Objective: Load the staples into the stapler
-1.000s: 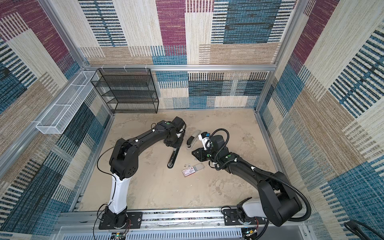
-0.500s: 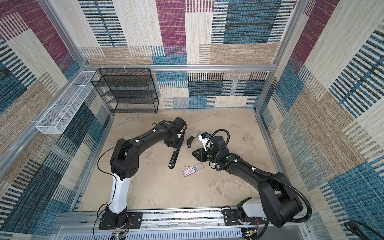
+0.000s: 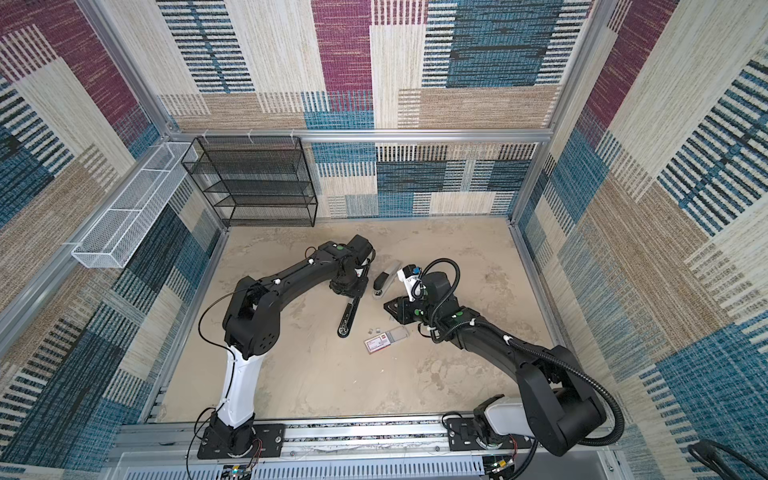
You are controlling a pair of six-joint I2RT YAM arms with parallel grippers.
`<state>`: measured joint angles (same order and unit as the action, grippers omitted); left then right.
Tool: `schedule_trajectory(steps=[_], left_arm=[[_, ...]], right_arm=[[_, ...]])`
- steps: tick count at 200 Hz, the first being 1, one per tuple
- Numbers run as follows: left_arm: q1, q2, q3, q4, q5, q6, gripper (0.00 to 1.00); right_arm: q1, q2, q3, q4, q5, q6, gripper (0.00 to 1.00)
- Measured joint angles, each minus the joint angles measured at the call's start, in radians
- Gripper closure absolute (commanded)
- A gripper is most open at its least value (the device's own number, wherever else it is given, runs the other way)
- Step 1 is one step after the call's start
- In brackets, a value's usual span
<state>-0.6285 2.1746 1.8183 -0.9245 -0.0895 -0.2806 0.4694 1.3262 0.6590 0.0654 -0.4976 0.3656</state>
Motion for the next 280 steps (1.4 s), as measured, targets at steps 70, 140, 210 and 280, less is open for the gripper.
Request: schedule_trajectory(steps=[70, 140, 210, 280], left_arm=[[-0.002, -0.004, 0.014, -0.006, -0.008, -0.008, 0.92], [-0.003, 0.002, 0.017, -0.007, -0.008, -0.016, 0.92], [-0.003, 0.01, 0.018, -0.007, -0.007, -0.031, 0.91], [-0.004, 0.004, 0.038, -0.006, -0.003, -0.035, 0.9]], right_arm=[[0.0, 0.001, 0.0, 0.0, 0.0, 0.0, 0.73], [0.0, 0.002, 0.0, 0.0, 0.0, 0.0, 0.73], [0.0, 0.016, 0.0, 0.0, -0.001, -0.001, 0.73], [0.0, 0.014, -0.008, 0.005, -0.001, -0.001, 0.73]])
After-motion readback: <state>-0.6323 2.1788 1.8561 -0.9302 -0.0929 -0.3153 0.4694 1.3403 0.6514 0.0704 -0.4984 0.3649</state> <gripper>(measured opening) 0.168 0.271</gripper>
